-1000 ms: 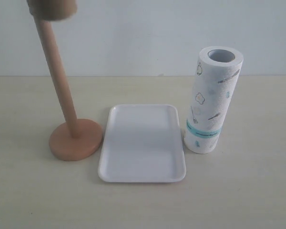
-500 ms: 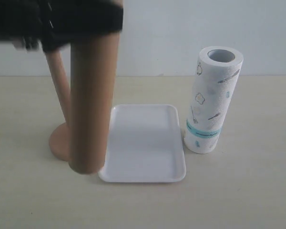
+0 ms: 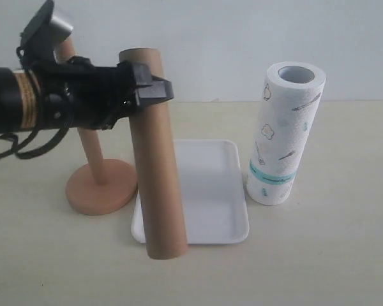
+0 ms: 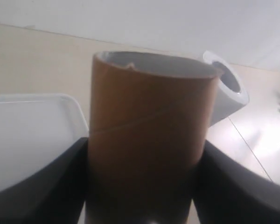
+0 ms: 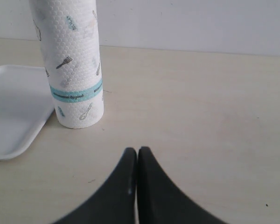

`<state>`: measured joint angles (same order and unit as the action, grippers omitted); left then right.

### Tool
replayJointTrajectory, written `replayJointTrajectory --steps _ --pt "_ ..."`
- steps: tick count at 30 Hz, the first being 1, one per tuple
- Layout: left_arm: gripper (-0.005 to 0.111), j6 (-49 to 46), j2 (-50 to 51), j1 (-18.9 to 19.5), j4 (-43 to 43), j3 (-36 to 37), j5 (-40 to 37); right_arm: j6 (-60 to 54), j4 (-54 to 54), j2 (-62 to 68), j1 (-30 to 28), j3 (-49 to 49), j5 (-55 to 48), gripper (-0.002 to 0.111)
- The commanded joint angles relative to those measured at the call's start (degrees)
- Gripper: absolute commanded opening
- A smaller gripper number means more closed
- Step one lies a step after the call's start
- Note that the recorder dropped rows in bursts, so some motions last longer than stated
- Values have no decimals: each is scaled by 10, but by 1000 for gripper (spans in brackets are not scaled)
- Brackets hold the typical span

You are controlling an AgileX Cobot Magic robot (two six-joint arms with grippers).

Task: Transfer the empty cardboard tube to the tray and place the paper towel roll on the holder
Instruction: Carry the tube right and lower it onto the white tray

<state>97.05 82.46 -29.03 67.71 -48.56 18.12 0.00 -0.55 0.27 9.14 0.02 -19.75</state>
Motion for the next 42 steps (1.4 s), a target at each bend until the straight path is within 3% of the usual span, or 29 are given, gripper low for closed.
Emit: replayJointTrajectory --steps 1,7,24,40,42 --pt "4 234 54 -3 237 -90 5 0 0 -3 1 0 6 0" --pt "4 234 115 -4 217 -139 13 0 0 -3 1 0 6 0" --pt "4 234 223 -4 217 -188 29 0 0 -3 1 0 6 0" --pt "4 234 269 -3 237 -216 18 0 0 -3 1 0 6 0" --pt "9 234 269 -3 238 -225 19 0 0 -3 1 0 6 0"
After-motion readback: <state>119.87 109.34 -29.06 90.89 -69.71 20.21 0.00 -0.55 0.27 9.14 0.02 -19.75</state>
